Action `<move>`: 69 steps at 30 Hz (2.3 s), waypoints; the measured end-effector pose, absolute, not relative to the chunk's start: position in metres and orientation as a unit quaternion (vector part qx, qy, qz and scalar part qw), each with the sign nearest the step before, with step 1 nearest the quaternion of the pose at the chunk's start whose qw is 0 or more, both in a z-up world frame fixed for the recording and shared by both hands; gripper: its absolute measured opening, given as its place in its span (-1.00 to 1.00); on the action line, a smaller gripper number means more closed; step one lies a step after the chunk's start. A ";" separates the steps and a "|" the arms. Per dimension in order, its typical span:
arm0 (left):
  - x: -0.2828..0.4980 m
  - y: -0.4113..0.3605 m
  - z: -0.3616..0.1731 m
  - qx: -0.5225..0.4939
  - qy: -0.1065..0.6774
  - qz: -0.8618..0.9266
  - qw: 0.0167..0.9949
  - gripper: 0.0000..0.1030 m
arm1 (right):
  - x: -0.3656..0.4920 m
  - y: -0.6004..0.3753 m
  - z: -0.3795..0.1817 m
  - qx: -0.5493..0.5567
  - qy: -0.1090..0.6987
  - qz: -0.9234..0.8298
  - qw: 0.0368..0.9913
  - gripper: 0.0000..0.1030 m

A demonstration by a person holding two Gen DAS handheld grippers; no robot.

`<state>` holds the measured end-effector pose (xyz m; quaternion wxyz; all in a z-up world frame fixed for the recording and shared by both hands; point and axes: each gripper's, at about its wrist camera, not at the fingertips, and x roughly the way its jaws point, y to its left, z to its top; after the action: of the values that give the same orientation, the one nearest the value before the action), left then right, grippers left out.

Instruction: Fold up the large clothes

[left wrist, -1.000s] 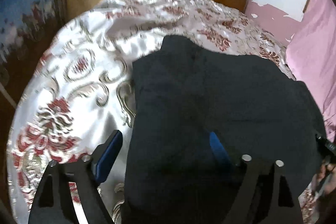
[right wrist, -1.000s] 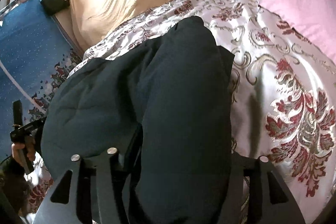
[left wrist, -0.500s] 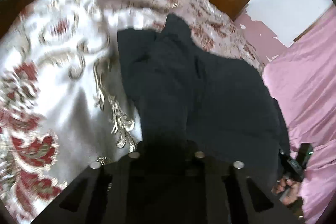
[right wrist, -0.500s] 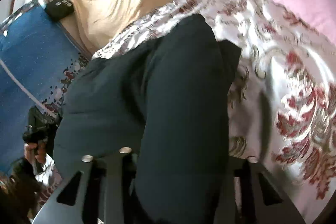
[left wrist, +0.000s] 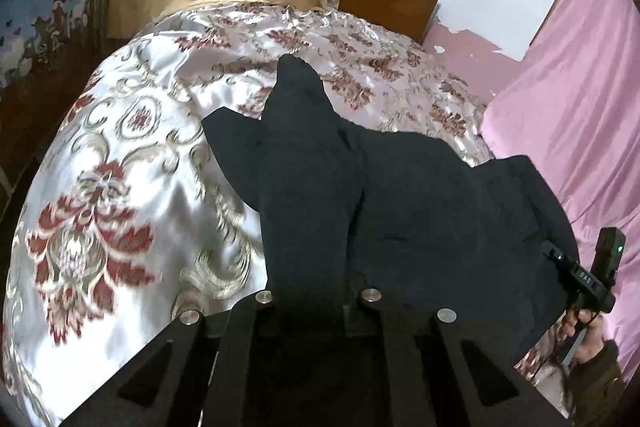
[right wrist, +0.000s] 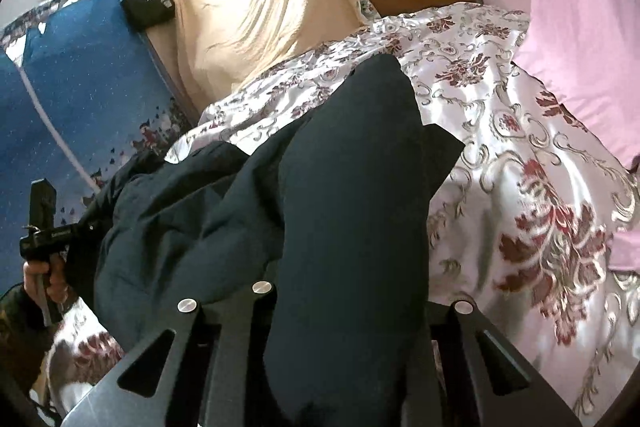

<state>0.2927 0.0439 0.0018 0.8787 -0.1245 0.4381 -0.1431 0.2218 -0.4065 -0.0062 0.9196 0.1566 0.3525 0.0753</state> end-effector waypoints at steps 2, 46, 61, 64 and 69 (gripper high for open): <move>0.288 0.042 -0.008 -0.115 0.447 -0.128 0.878 -0.75 | 0.218 -0.409 -0.015 0.163 0.364 0.066 0.915 -0.60; 0.075 -0.015 0.050 -0.042 0.313 -0.017 0.949 0.90 | 0.018 -0.320 0.056 0.053 0.259 -0.069 0.962 0.95; 0.013 -0.040 0.035 -0.015 0.258 -0.011 0.966 0.95 | -0.053 -0.265 0.045 0.051 0.160 -0.055 0.984 0.96; 0.005 -0.043 0.029 -0.007 0.250 -0.013 0.968 0.96 | -0.056 -0.255 0.043 0.039 0.154 -0.049 0.986 0.96; -0.005 -0.043 0.021 0.002 0.243 -0.014 0.970 0.96 | -0.057 -0.240 0.033 0.030 0.168 -0.035 0.985 0.96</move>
<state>-0.0045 -0.0433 0.0214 0.9699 0.0021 0.2433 -0.0142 -0.0574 -0.2402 0.0330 0.9847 0.0300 0.1680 -0.0345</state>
